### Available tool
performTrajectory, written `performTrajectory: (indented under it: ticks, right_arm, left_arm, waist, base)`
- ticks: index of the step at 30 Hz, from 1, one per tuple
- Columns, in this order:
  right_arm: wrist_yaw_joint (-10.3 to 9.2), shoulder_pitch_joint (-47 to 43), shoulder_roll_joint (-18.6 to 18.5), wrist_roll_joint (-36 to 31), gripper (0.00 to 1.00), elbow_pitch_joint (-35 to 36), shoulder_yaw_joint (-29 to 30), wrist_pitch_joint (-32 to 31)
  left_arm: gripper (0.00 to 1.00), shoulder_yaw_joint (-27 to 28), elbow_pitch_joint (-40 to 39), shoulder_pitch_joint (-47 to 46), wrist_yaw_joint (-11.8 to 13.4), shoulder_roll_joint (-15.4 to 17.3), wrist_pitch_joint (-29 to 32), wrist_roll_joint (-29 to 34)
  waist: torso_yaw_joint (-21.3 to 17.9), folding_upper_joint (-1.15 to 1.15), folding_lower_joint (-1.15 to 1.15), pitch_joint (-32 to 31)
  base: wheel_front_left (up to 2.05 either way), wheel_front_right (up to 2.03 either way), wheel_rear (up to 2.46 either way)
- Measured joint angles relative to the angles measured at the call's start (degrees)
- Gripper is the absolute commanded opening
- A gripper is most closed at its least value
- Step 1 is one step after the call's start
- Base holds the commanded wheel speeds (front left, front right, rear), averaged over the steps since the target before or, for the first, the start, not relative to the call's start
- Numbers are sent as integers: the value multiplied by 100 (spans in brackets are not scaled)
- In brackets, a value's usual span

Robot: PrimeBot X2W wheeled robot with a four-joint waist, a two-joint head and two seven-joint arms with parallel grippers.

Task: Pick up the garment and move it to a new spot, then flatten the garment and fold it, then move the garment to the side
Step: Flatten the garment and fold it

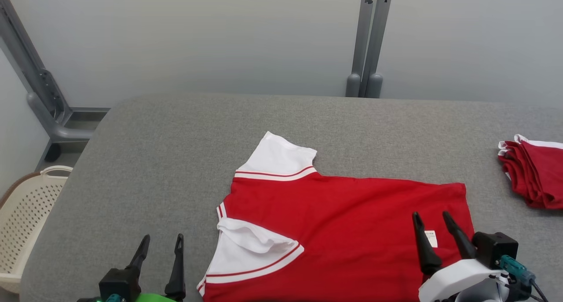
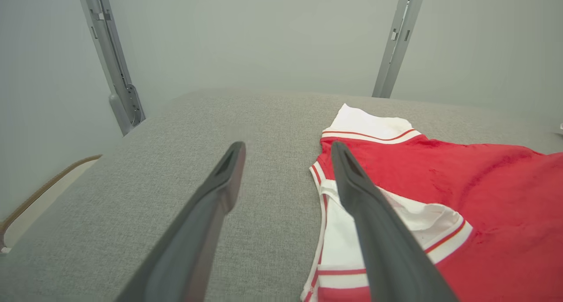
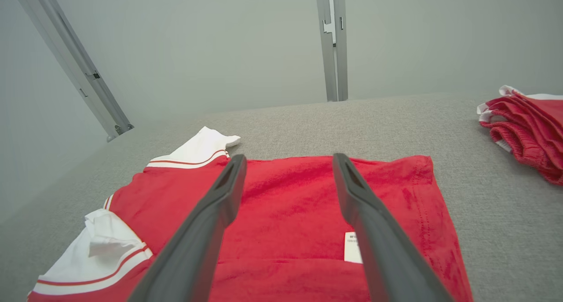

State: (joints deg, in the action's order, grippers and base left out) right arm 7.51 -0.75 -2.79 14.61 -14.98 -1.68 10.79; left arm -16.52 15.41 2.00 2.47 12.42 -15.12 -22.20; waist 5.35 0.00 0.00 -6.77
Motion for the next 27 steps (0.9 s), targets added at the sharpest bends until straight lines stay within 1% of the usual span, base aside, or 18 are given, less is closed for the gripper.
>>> performTrajectory:
  ticks: [4, 8, 27]
  right_arm:
    - [0, -51, 2, -5, 100, -88, -97, 74]
    - [0, -143, 1, -86, 100, -203, -71, 140]
    - [0, -129, 0, -135, 100, -275, -32, 191]
  left_arm:
    - [100, -47, 172, 34, -2, 4, 0, 45]
    - [100, -56, 286, 72, -41, 0, 0, 81]
    - [100, 40, 390, 60, -146, -104, -1, 194]
  waist:
    - [-3, 0, 0, -15]
    - [-17, 0, 0, -17]
    - [-116, 0, 0, 131]
  base:
    - [0, 0, 0]
    - [0, 0, 0]
    - [0, 0, 0]
